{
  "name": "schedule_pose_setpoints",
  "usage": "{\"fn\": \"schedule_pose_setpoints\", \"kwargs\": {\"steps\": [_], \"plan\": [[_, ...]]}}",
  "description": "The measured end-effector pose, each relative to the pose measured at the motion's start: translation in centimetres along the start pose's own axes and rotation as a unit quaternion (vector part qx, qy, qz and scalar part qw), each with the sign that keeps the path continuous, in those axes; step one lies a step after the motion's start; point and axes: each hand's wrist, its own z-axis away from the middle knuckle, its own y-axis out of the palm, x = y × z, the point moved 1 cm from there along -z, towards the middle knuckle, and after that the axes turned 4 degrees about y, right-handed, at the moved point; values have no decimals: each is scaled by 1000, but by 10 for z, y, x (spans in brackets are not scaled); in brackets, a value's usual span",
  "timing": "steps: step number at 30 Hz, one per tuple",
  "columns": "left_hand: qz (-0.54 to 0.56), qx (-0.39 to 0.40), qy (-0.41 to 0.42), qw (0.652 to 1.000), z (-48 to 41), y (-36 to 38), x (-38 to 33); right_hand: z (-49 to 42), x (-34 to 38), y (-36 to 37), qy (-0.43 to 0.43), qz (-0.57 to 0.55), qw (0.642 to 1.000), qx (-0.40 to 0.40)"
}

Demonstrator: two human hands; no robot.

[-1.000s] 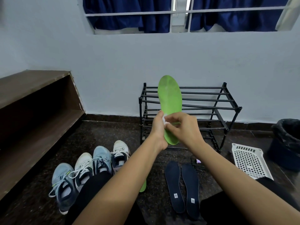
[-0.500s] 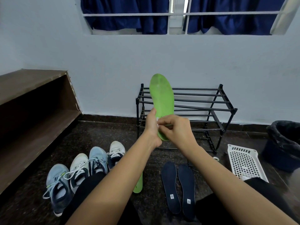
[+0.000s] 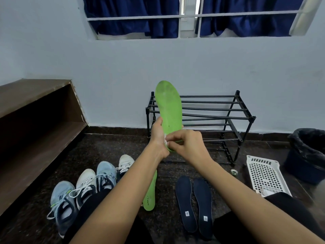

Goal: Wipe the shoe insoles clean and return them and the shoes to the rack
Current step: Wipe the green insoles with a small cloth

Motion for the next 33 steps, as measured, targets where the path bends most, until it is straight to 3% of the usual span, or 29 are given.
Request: {"fn": "schedule_pose_setpoints", "kwargs": {"steps": [7, 14, 21, 33], "plan": [[-8, 16, -22, 1000, 11, 10, 19, -5, -7, -5, 13, 65, 997, -37], [-23, 65, -30, 997, 20, 19, 24, -11, -11, -21, 37, 35, 995, -86], [-6, 54, -23, 998, 5, 7, 0, 3, -2, -9, 10, 9, 1000, 1], [14, 80, -58, 995, 19, 21, 26, -12, -10, -23, 18, 19, 993, -115]]}}
